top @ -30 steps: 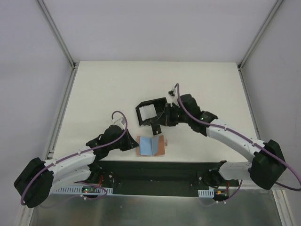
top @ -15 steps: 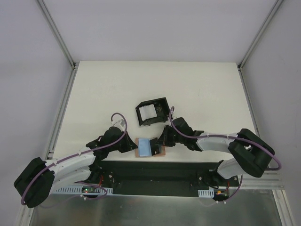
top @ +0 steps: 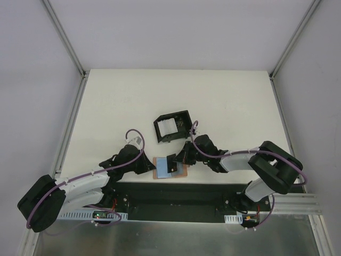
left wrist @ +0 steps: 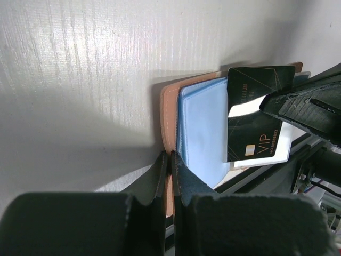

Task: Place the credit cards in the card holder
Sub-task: Insert the credit card into the card holder.

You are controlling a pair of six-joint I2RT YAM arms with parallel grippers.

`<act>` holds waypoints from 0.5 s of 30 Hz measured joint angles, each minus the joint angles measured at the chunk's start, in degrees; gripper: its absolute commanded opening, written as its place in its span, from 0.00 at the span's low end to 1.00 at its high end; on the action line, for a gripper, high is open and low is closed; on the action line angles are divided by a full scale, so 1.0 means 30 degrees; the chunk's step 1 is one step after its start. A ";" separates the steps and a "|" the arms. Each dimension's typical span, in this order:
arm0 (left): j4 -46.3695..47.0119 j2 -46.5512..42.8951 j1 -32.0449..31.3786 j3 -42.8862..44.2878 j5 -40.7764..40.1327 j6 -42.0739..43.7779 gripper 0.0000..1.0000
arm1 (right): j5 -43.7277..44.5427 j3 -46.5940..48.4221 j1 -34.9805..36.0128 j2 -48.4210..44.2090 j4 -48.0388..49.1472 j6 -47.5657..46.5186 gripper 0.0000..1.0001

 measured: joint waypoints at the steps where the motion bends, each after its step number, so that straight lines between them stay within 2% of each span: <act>1: 0.0058 0.0051 0.0000 0.0000 0.0000 -0.0015 0.00 | -0.0044 -0.0073 0.0000 0.0117 0.0255 0.0058 0.00; 6: 0.0219 0.0138 0.0000 -0.0022 -0.0015 -0.0102 0.00 | 0.0015 -0.0525 -0.0007 0.0087 0.0911 0.0437 0.00; 15: 0.0306 0.0138 -0.0007 -0.0058 -0.0102 -0.0430 0.00 | 0.0095 -0.0758 0.0044 -0.0831 0.0262 0.0466 0.00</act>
